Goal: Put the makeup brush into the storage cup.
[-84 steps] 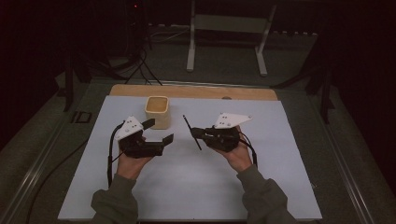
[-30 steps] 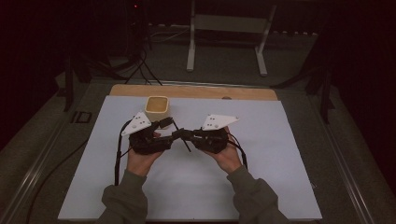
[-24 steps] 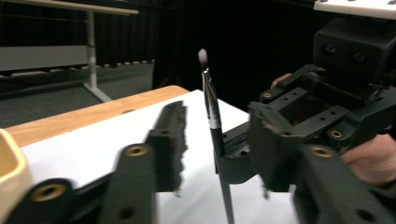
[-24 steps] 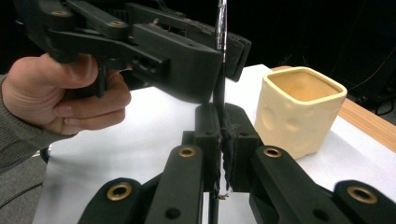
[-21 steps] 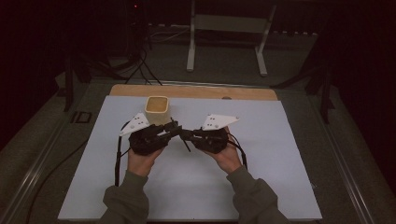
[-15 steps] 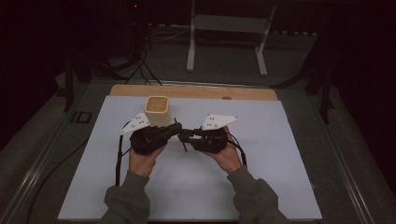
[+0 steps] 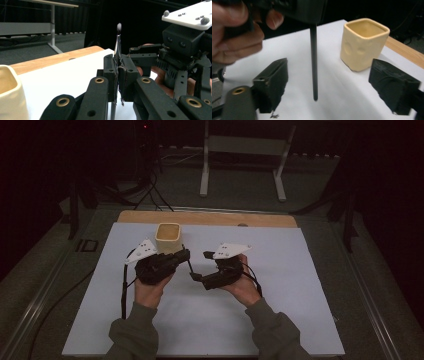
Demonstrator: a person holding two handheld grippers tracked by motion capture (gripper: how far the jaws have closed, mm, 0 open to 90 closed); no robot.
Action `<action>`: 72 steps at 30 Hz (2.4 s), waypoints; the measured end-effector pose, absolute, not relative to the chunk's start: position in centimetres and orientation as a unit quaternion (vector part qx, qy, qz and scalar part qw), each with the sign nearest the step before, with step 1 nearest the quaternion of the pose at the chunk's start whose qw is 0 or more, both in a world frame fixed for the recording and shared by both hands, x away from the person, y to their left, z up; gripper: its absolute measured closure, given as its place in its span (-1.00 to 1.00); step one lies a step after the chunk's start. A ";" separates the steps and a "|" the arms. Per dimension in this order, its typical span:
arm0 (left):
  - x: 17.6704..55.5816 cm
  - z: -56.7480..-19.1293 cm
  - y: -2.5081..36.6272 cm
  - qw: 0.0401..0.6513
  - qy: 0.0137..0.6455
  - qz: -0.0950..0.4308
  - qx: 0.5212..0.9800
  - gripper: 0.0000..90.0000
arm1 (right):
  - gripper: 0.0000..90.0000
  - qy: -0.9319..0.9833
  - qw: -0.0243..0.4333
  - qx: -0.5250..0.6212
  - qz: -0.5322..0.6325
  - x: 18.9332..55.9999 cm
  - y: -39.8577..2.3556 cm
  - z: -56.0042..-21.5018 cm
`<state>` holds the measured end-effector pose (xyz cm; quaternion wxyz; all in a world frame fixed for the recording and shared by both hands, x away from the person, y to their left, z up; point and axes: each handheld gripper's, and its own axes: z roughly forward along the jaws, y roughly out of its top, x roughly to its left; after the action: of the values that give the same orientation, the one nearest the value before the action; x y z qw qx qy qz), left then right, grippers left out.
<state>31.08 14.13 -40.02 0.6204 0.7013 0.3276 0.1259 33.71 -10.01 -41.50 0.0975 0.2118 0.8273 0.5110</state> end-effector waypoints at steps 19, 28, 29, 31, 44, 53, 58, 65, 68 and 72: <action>31.2 -39.4 14.8 0.617 0.334 0.144 0.697 0.90 | -0.75 0.838 0.111 0.222 0.485 33.4 -10.7 -41.6; 31.3 -39.0 15.3 0.615 0.338 0.153 0.696 0.90 | -0.75 0.838 0.118 0.230 0.481 33.4 -11.5 -41.8; 31.4 -38.9 15.4 0.615 0.338 0.155 0.695 0.90 | -0.75 0.837 0.117 0.232 0.482 33.4 -11.6 -41.9; 31.4 -38.8 15.5 0.615 0.339 0.157 0.695 0.90 | -0.75 0.837 0.119 0.234 0.481 33.3 -11.7 -41.9; 31.7 -38.1 15.7 0.615 0.340 0.167 0.692 0.90 | -0.75 0.830 0.130 0.246 0.483 33.2 -12.7 -41.9; 31.8 -37.8 16.3 0.613 0.345 0.178 0.688 0.90 | -0.75 0.832 0.135 0.249 0.477 33.1 -13.3 -41.9; 31.9 -37.7 16.5 0.611 0.348 0.185 0.687 0.90 | -0.75 0.831 0.139 0.251 0.478 33.1 -13.7 -42.1; 31.9 -37.6 16.9 0.606 0.353 0.198 0.685 0.90 | -0.75 0.830 0.139 0.251 0.479 32.9 -14.3 -42.1; 31.9 -37.6 16.9 0.603 0.354 0.203 0.686 0.90 | -0.75 0.829 0.140 0.252 0.480 32.8 -14.4 -42.1; 32.0 -37.5 17.0 0.602 0.356 0.207 0.685 0.90 | -0.75 0.827 0.142 0.254 0.481 32.6 -14.8 -42.2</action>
<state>31.95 17.02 -37.55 0.6016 0.6846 0.3559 0.2070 32.62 -14.81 -42.20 0.1420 0.2538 0.8271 0.4810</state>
